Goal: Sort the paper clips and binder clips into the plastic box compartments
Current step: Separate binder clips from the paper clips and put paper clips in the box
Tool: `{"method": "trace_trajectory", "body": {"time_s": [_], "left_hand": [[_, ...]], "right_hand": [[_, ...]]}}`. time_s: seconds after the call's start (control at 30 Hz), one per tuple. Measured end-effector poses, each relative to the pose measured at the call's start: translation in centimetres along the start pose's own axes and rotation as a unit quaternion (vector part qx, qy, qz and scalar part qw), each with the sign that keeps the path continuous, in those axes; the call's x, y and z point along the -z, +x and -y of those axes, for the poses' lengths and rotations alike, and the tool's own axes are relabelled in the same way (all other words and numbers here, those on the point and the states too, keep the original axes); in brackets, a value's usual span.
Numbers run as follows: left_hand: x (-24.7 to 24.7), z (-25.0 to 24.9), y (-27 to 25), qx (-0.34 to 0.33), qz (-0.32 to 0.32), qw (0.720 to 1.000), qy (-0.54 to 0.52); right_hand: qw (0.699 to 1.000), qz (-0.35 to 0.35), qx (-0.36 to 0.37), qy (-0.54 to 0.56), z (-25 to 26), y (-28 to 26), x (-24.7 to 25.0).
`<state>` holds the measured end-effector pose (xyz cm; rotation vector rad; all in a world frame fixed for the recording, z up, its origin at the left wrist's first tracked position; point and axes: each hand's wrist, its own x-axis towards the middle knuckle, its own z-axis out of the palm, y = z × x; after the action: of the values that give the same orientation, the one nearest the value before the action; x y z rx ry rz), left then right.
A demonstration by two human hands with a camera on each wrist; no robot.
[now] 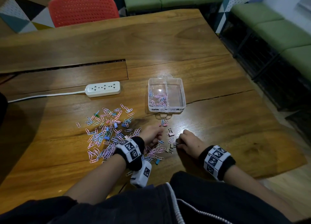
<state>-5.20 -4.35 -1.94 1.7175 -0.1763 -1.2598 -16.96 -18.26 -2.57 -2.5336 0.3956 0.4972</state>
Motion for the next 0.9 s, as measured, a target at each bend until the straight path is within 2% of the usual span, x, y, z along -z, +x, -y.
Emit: {"method": "trace_trajectory", "body": {"time_s": [0.07,0.2,0.37,0.47,0.63,0.83,0.9], "left_hand": [[-1.0,0.2,0.6,-0.011,-0.003,0.989,0.150],[-2.5,-0.1,1.0,-0.047,-0.042,0.956,0.287],[-2.9,-0.3,1.3,-0.089,-0.119,0.875,0.460],[-2.8,0.2,1.4,-0.095,-0.132,0.857,0.490],[-2.9,0.0,1.6,-0.120,-0.141,0.833,0.521],[-3.8,-0.4,1.4,-0.144,-0.120,0.764,0.617],[-3.7,-0.3,1.2,-0.131,-0.110,0.765,0.621]], "right_hand": [[1.000,-0.008,0.003,0.016,-0.1,0.0,-0.3],[0.998,-0.047,0.026,0.015,0.0,-0.3,-1.0],[0.997,-0.059,0.001,0.047,0.4,-0.4,-1.0],[0.995,-0.064,0.002,0.072,0.1,-0.6,-0.9],[0.998,-0.051,-0.024,-0.016,0.4,-0.5,-1.1],[0.994,-0.056,-0.058,-0.076,2.0,-0.7,-1.3],[0.995,-0.059,-0.061,-0.049,1.8,-0.6,-1.3]]}}
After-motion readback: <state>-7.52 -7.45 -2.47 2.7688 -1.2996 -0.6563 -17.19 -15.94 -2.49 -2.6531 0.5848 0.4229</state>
